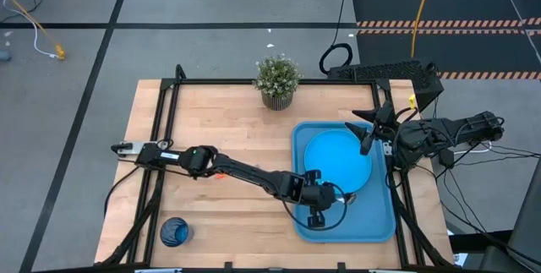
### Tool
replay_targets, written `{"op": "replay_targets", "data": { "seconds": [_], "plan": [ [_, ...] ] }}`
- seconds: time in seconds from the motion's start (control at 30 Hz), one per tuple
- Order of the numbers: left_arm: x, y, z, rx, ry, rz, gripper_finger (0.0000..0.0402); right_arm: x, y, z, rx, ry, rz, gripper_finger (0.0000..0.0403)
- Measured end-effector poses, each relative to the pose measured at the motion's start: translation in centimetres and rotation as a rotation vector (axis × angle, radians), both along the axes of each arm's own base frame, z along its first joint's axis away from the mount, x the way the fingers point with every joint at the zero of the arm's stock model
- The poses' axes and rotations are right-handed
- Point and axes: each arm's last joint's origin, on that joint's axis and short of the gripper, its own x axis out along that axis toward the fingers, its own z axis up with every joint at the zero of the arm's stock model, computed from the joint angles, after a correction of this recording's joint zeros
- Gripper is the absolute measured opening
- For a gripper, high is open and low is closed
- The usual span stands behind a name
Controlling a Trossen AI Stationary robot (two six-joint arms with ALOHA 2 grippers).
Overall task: Pick and place plate/cup/fork/spoon on tray
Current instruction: Put the orange spoon on the bottom of the blue plate on the blue tray
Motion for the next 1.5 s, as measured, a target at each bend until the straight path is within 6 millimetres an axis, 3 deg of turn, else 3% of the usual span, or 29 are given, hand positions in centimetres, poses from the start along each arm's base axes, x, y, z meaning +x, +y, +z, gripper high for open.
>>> {"op": "replay_targets", "data": {
  "seconds": [0.17, 0.5, 1.17, 1.5],
  "plan": [
    [-0.2, -0.3, -0.2, 0.005, 0.014, -0.005, 0.0070, 0.0, 0.0, 0.0, 0.003, -0.003, -0.001, 0.0231],
    [-0.6, -0.8, -3.2, -0.015, 0.013, 0.018, 0.0067, 0.1, 0.0, 0.0, 0.008, 0.000, -0.002, 0.0231],
    [-0.4, -1.0, -3.0, -0.013, -0.018, 0.005, 0.0074, 0.2, 0.0, -0.1, 0.007, 0.005, -0.002, 0.0231],
    [0.0, -0.8, -4.4, -0.023, -0.026, 0.024, 0.0074, 0.2, 0.1, -0.1, 0.007, 0.005, -0.002, 0.0231]
  ]
}}
